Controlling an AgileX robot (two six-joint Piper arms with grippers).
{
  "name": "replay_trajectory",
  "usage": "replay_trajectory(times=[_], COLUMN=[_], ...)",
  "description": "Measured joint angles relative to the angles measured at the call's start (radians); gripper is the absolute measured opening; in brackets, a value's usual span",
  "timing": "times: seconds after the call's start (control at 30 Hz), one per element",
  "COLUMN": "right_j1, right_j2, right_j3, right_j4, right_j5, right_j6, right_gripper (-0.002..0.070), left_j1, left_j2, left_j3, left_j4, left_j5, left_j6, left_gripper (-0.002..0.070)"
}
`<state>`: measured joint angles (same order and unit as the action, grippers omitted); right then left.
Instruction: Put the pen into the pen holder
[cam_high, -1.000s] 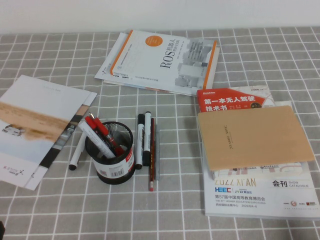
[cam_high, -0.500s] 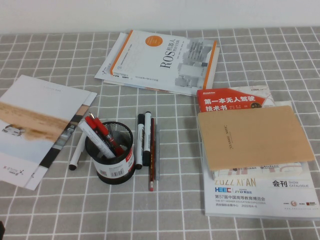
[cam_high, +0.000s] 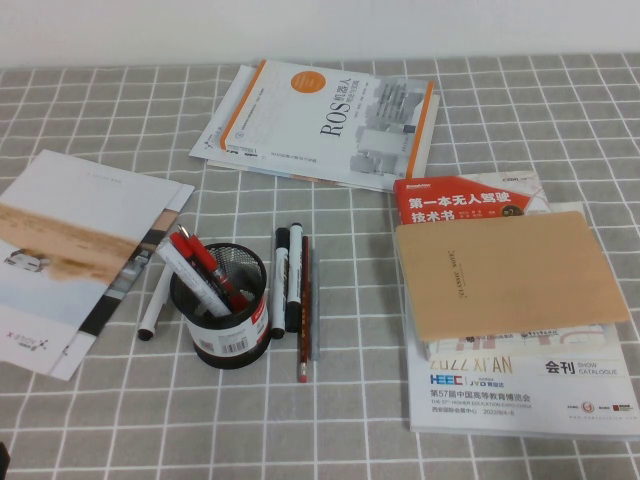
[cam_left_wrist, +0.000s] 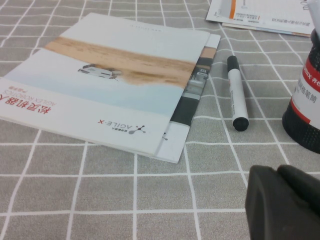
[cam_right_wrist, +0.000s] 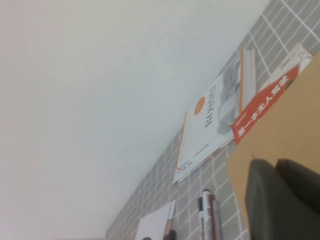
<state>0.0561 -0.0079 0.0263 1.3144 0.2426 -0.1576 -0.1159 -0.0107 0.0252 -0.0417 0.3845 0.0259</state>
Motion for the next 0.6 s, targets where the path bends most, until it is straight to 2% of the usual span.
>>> replay_trajectory(times=[0.17, 0.33, 0.5, 0.6], right_j1=[0.000, 0.000, 0.000, 0.000], right_j2=[0.000, 0.050, 0.292, 0.451], right_j3=[-0.006, -0.183, -0.489, -0.630], right_j4=[0.001, -0.103, -0.338, -0.400], right_j5=[0.038, 0.104, 0.374, 0.539], right_j6=[-0.078, -0.157, -0.226, -0.267], right_gripper=[-0.0013, -0.0013, -0.0013, -0.0013], left_j1=[0.000, 0.000, 0.000, 0.000], left_j2=[0.000, 0.000, 0.000, 0.000], left_j3=[0.000, 0.000, 0.000, 0.000], left_j4=[0.002, 0.002, 0.002, 0.002], left_j5=[0.000, 0.000, 0.000, 0.000], left_j6=[0.000, 0.000, 0.000, 0.000], left_gripper=[-0.0003, -0.0003, -0.0003, -0.0003])
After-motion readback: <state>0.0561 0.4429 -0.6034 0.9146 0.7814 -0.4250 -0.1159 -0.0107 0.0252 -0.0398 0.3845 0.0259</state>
